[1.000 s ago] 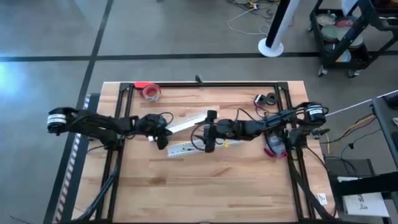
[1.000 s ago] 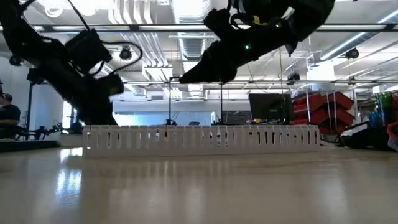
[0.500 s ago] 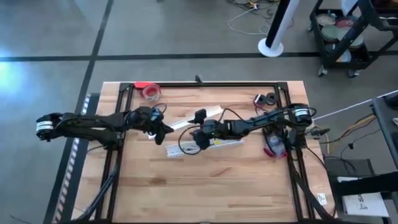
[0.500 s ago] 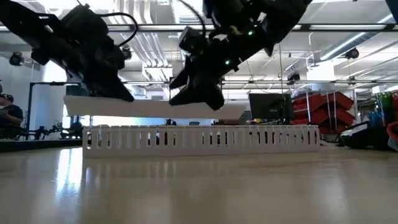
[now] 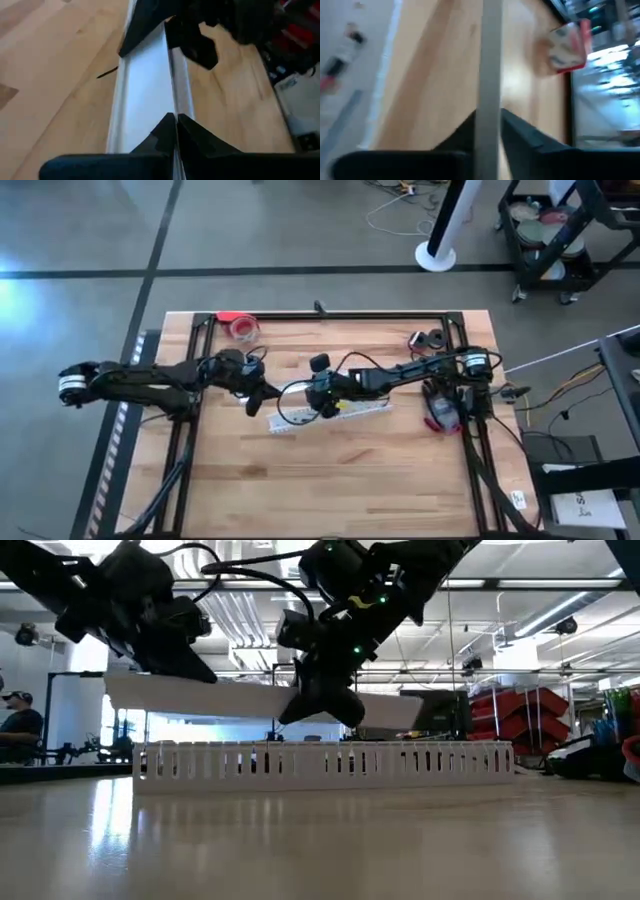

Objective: Ziptie cables
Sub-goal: Close the white cable duct

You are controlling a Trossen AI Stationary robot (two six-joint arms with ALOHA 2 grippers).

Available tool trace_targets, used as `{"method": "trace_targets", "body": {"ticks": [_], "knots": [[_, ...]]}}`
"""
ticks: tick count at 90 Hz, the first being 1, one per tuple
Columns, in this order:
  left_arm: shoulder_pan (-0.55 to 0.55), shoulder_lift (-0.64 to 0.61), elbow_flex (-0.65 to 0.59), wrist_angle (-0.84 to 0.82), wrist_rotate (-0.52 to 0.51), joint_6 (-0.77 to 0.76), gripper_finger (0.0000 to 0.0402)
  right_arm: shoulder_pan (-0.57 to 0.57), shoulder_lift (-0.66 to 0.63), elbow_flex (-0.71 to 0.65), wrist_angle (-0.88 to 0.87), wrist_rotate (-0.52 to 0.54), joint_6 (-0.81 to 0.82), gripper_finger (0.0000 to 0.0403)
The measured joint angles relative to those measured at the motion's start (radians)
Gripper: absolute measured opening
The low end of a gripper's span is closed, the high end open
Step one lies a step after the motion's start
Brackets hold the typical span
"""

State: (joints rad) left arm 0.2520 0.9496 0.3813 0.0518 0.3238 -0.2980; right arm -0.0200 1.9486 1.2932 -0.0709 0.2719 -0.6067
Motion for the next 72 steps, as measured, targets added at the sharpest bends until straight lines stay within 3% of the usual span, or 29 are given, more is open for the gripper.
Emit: {"method": "trace_targets", "body": {"ticks": [11,28,46,72], "knots": [[0.0,0.009,0.0,0.012,-0.045,0.124,0.0016,-0.006,-0.014,0.025,-0.093,-0.077,0.114,0.0012],[0.001,-0.021,0.056,0.011,-0.158,0.359,0.009,-0.028,-0.046,0.071,-0.287,-0.114,0.25,0.0002],[-0.059,-0.023,0.097,-0.013,-0.189,0.542,0.0163,-0.068,-0.127,0.072,-0.379,-0.309,0.413,0.0001],[-0.2,-0.036,0.1,-0.017,-0.311,0.595,0.0223,-0.099,-0.179,0.067,-0.512,-0.368,0.558,0.0]]}}
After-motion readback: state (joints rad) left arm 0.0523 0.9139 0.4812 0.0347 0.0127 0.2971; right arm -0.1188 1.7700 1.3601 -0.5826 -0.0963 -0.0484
